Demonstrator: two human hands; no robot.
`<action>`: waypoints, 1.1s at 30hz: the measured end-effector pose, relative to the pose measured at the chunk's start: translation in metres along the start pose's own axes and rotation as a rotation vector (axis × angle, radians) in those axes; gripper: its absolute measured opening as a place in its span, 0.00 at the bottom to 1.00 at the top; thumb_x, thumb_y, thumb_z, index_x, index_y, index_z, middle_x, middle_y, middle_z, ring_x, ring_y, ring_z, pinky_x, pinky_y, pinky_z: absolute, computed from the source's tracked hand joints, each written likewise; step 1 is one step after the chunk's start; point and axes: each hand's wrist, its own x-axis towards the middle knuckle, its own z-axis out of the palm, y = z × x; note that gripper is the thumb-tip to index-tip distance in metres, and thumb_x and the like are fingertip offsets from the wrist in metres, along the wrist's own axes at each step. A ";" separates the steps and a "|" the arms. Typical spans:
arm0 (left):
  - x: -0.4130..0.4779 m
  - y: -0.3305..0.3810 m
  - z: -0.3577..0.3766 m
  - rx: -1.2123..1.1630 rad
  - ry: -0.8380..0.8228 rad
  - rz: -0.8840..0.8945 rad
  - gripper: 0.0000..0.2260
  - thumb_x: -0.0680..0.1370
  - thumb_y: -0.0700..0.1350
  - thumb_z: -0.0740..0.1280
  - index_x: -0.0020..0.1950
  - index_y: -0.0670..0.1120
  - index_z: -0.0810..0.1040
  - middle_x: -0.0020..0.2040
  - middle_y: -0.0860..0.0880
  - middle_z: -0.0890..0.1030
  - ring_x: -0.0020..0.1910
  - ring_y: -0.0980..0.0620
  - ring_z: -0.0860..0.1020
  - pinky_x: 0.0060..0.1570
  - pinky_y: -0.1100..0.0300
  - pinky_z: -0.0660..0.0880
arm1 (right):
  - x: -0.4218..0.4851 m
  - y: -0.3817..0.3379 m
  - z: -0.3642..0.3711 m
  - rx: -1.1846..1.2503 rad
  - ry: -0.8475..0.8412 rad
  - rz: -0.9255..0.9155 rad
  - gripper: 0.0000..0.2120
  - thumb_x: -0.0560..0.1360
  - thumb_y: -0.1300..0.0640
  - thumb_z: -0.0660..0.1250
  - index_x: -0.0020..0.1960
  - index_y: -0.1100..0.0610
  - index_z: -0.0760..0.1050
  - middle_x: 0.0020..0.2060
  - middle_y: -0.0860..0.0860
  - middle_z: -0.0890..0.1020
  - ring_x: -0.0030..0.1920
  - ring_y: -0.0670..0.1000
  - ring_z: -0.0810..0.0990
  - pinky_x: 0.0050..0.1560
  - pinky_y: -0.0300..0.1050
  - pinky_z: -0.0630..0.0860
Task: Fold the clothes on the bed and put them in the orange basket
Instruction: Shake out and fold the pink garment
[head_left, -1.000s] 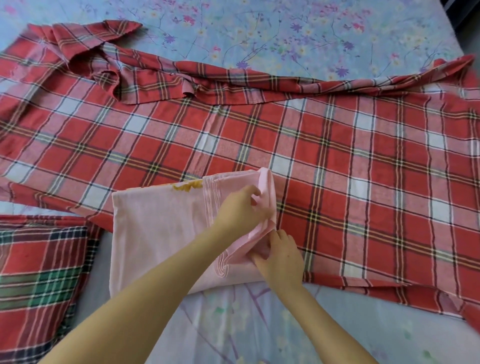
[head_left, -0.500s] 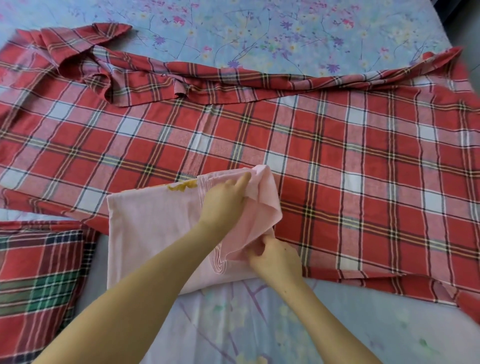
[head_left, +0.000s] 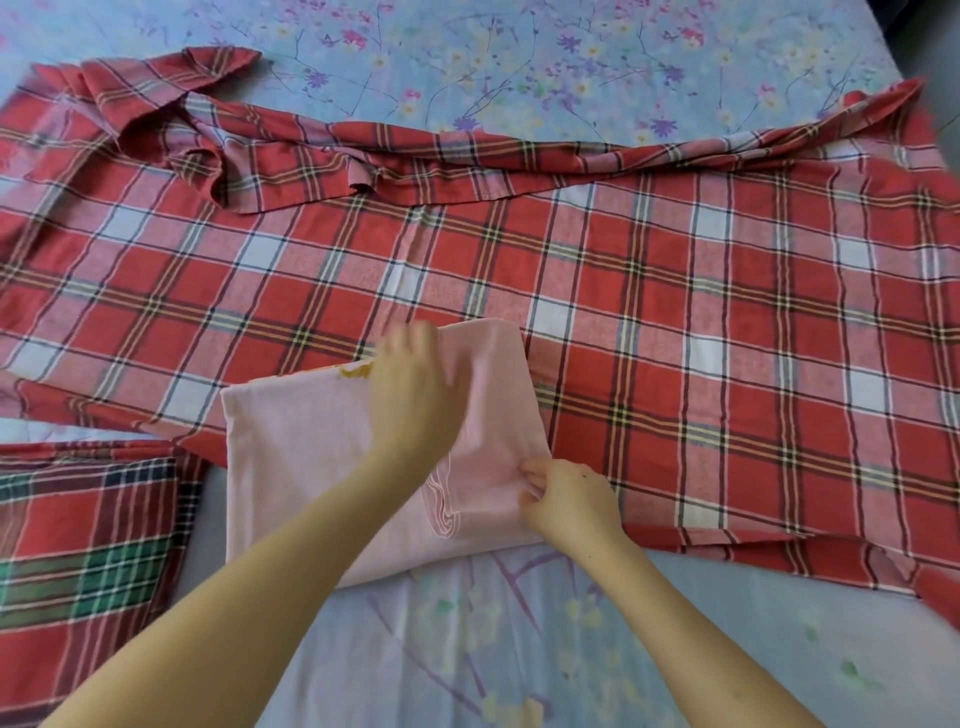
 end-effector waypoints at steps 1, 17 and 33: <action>-0.013 0.001 0.008 0.088 -0.022 0.271 0.15 0.76 0.50 0.57 0.50 0.41 0.75 0.45 0.41 0.77 0.43 0.41 0.75 0.43 0.50 0.68 | -0.002 0.002 0.001 0.035 0.065 0.014 0.18 0.73 0.56 0.64 0.62 0.51 0.76 0.55 0.48 0.82 0.58 0.51 0.79 0.57 0.44 0.74; -0.086 -0.086 -0.018 -0.212 -0.412 -0.197 0.15 0.81 0.45 0.57 0.66 0.46 0.74 0.63 0.46 0.77 0.59 0.46 0.77 0.55 0.61 0.73 | -0.035 -0.059 0.001 0.180 0.227 -0.064 0.21 0.64 0.51 0.71 0.53 0.57 0.69 0.45 0.54 0.80 0.47 0.60 0.78 0.43 0.49 0.72; -0.143 -0.149 -0.080 -0.382 -0.092 -0.931 0.07 0.76 0.44 0.64 0.43 0.39 0.73 0.34 0.49 0.74 0.34 0.51 0.71 0.31 0.57 0.65 | -0.050 -0.150 0.111 -0.166 0.254 -0.697 0.07 0.58 0.52 0.66 0.36 0.50 0.79 0.32 0.48 0.76 0.35 0.53 0.76 0.37 0.43 0.73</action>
